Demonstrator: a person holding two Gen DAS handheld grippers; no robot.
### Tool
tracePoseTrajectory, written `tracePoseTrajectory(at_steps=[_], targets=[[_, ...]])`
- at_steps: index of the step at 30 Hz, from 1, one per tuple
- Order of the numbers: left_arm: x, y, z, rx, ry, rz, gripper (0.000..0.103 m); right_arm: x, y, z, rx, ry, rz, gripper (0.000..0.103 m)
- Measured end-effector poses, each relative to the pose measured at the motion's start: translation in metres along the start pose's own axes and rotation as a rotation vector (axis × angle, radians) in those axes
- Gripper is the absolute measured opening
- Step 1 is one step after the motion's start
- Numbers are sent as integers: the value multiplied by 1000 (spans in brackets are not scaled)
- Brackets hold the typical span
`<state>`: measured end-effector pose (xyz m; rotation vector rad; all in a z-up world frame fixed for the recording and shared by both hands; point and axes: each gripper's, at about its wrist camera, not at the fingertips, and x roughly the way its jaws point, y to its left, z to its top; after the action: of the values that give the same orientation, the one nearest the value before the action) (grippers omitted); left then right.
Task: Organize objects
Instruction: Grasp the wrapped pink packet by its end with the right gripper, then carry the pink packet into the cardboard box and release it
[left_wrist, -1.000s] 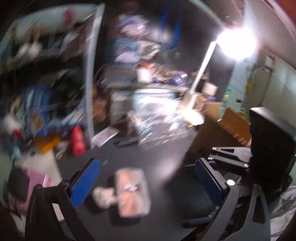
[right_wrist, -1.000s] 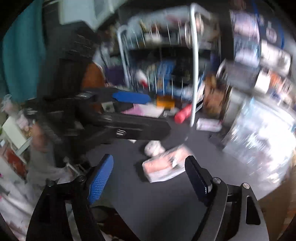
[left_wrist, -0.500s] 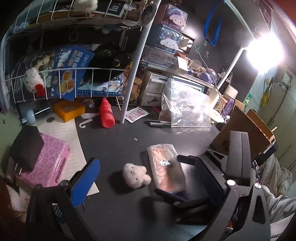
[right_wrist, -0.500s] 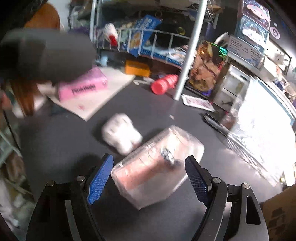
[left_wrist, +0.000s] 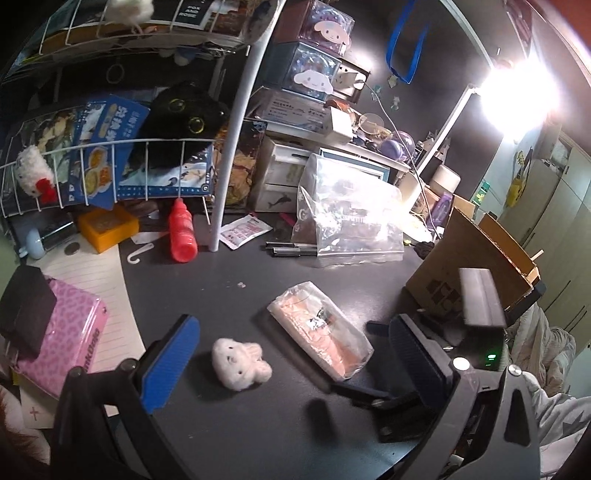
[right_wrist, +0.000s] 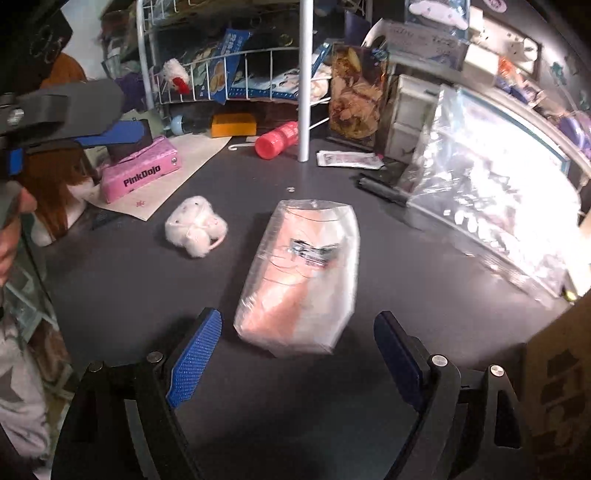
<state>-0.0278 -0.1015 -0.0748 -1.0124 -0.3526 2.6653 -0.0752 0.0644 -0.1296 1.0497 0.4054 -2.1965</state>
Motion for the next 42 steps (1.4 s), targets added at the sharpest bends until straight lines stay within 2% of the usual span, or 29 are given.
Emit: tracePoseTrajectory(at_steps=[2, 4, 5, 8, 9, 12, 17, 22, 25, 27, 31, 33, 39, 42], targets=[[1, 0, 0, -2, 5, 4, 102, 9, 2, 2, -6, 16, 5, 80], [2, 1, -1, -8, 9, 2, 102, 12, 4, 4, -23, 12, -3, 62], [2, 2, -1, -12, 13, -3, 102, 11, 2, 5, -20, 9, -6, 47], [7, 2, -2, -22, 23, -15, 102, 7, -4, 3, -25, 12, -4, 41], [9, 2, -1, -25, 28, -20, 102, 6, -6, 1, -29, 12, -2, 33], [20, 0, -2, -30, 48, -32, 102, -1, -10, -2, -29, 7, 16, 27], [32, -12, 1, -31, 58, -78, 102, -22, -12, -3, -23, -19, 68, 26], [39, -26, 9, -20, 60, -123, 102, -59, -10, 1, -57, -81, 173, 26], [37, -31, 16, -27, 49, -173, 87, -80, -9, 5, -80, -120, 192, 26], [34, -38, 21, -16, 47, -197, 71, -93, -8, 8, -93, -144, 202, 26], [25, -50, 29, 4, 30, -240, 59, -118, -9, 15, -123, -197, 197, 26], [21, -53, 34, 1, 25, -248, 44, -128, -12, 18, -128, -220, 186, 26], [17, -69, 52, 33, 18, -270, 33, -148, -28, 24, -121, -251, 187, 26], [18, -81, 63, 51, 15, -285, 31, -157, -35, 25, -116, -266, 173, 25]])
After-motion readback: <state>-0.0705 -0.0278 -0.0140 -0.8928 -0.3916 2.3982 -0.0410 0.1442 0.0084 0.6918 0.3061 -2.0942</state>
